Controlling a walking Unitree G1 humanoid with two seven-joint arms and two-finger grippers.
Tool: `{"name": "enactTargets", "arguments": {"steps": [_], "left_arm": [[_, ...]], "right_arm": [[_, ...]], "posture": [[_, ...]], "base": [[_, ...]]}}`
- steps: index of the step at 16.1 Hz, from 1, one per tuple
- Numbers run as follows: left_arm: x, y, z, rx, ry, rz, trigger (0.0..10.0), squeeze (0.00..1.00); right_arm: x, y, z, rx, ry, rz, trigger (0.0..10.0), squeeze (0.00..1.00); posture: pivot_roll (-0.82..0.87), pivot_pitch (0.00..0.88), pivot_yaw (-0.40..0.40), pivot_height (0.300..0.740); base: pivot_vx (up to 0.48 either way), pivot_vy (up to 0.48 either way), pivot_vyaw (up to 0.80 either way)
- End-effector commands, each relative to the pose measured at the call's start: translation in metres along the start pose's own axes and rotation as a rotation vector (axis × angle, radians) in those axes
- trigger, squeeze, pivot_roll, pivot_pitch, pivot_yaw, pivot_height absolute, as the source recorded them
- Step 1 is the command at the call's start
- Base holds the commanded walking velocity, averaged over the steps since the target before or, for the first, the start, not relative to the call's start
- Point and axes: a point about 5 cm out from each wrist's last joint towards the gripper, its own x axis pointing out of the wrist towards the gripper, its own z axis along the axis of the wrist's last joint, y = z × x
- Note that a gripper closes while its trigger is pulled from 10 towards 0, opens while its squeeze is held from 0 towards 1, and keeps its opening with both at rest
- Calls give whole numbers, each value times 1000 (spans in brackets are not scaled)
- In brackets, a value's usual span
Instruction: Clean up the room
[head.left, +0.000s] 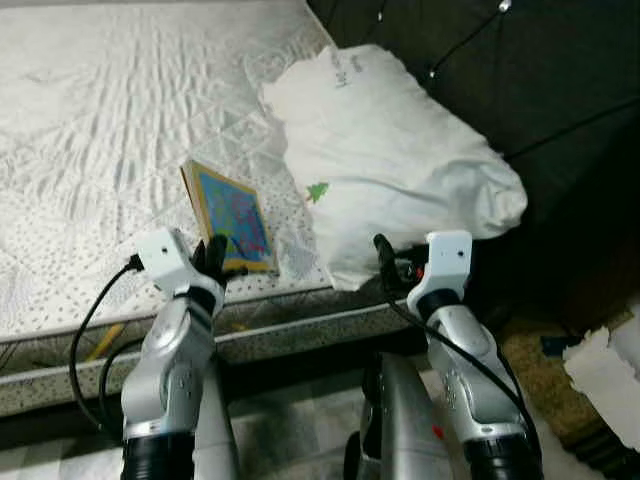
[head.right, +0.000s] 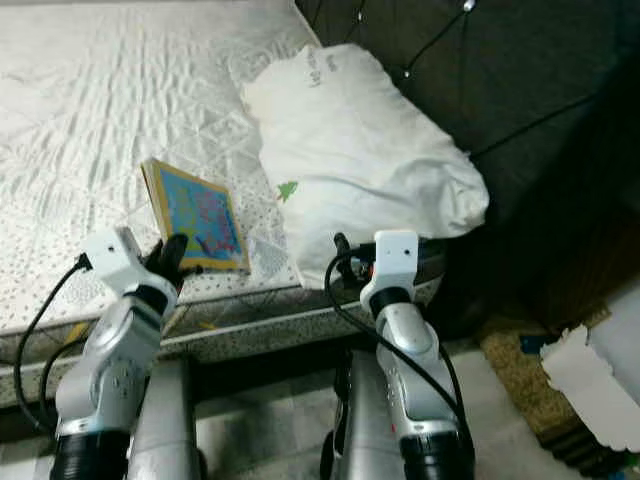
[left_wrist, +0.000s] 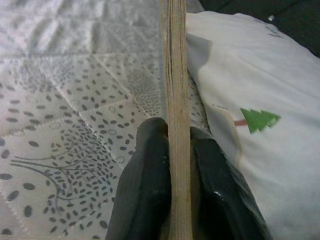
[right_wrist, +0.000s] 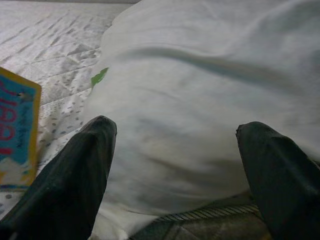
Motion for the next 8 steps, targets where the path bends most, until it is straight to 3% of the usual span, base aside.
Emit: {"name": "enactTargets", "arguments": {"steps": [1,4,5,8], "left_arm": [[0,-31,-20,-156,76,-61,10000,0],[0,-50,-29,-314,248,-82,10000,0],[-3,-54,-35,-400,334,-66,10000,0],[-7,-57,-32,-440,386,-90,10000,0]], "right_arm": [[1,0,0,-7,8,1,10000,0],[2,0,0,-10,6,3,10000,0],[3,0,1,-12,2,4,10000,0],[3,-1,1,-13,0,0,10000,0]], "posture": [[60,122,-65,518],[64,118,-67,518],[65,117,-66,518],[64,118,-66,518]], "base": [[0,0,0],[0,0,0],[0,0,0],[0,0,0]]}}
